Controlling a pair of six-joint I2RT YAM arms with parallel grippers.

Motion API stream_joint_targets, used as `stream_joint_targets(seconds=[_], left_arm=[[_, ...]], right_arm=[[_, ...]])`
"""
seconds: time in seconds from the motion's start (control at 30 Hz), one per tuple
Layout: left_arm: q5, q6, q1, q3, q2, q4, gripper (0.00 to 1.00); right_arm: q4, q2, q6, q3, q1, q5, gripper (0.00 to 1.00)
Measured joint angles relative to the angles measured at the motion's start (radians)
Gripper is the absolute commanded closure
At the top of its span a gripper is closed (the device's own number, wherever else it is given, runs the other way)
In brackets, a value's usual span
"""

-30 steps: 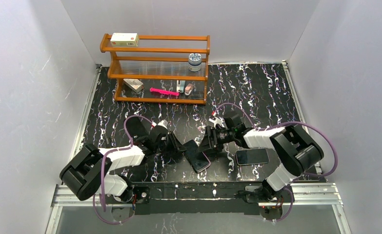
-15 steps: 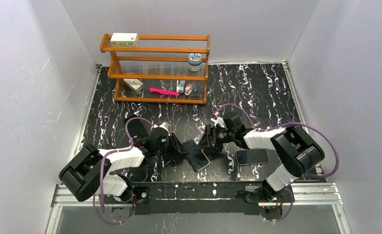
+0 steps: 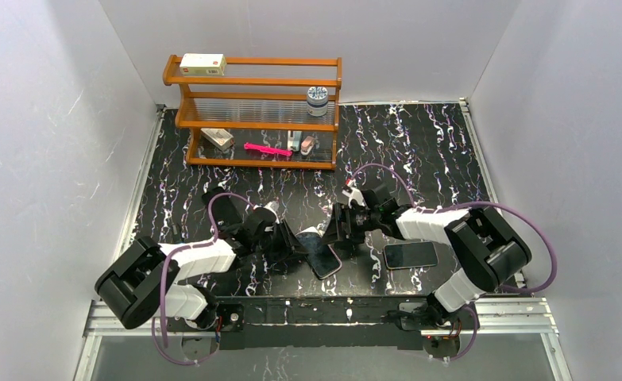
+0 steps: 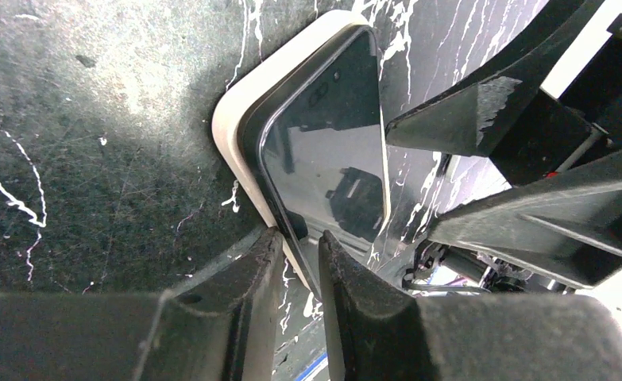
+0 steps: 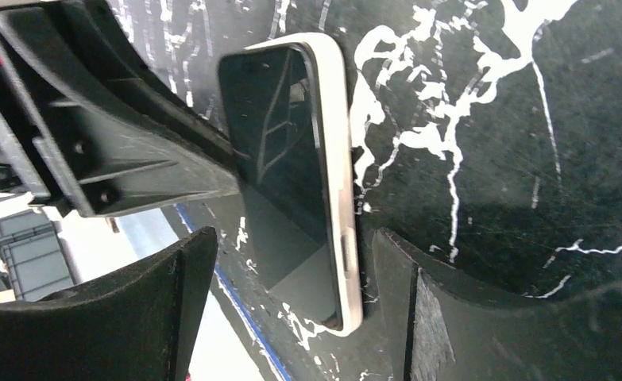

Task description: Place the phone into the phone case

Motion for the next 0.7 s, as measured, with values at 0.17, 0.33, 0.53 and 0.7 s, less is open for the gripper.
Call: stream_joint_targets(seconds=[0.17,0.33,0.53,0.7], left_arm=[[0.0,0.0,-0.005,0.014,0.032,-0.009,0.84],[-0.002,-0.019,-0.018,0.021,0.049,0.0,0.89],[-0.026,-0.026,-0.034,0.024,0.048,0.002,0.92],[-0.032,-0.031,-0.038,0.024,0.043,-0.001,0.9]], right_arm=[[-0.032,0.036,-0.018,0.022,0.016,-0.004,0.2],[-0.022,0.073,-0.002,0.051,0.037,-0.035,0.21],[0.112,0.073,0.104,-0.011,0.019,-0.064,0.23],[0.248,0.073,0.213,-0.079,0.004,-0.069,0.28]])
